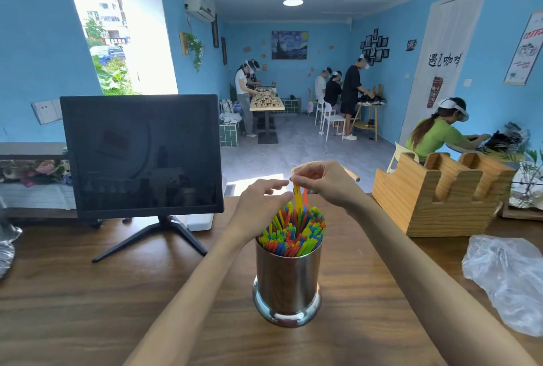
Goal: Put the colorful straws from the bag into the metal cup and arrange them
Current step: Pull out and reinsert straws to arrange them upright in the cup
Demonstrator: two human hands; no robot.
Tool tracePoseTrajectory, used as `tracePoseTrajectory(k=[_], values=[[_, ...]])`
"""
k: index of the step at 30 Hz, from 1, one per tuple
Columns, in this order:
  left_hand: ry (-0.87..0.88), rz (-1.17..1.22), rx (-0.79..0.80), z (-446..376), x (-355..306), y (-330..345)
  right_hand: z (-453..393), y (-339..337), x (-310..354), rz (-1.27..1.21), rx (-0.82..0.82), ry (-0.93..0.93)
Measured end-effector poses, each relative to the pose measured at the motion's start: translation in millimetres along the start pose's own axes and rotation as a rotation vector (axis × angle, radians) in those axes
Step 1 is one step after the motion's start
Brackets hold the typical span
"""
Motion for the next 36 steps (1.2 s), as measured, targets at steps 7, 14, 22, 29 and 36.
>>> tracePoseTrajectory(k=[7, 14, 22, 29, 36], values=[[0.016, 0.011, 0.178, -3, -11, 19, 25, -25, 75, -0.145, -0.126, -0.271], [0.085, 0.298, 0.007, -6, -29, -5, 34, -83, 62, -0.54, -0.494, -0.277], [0.002, 0.807, -0.397, -8, -17, -71, 29, -40, -11, -0.529, -0.227, -0.04], [0.087, 0.638, -0.407, -10, -37, -66, 40, 30, -11, 0.155, 0.11, -0.122], [0.211, 0.153, -0.108, -5, -41, -25, 9, 2, -19, 0.096, -0.136, -0.023]])
Point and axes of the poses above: each hand's wrist, its own z-axis away from the middle knuckle, its own y-axis out of the palm, x = y × z, the point moved 9 cm from there along -z, towards the middle knuckle, and after that the axes turned 12 degrees about y, right-handed, at the moved point
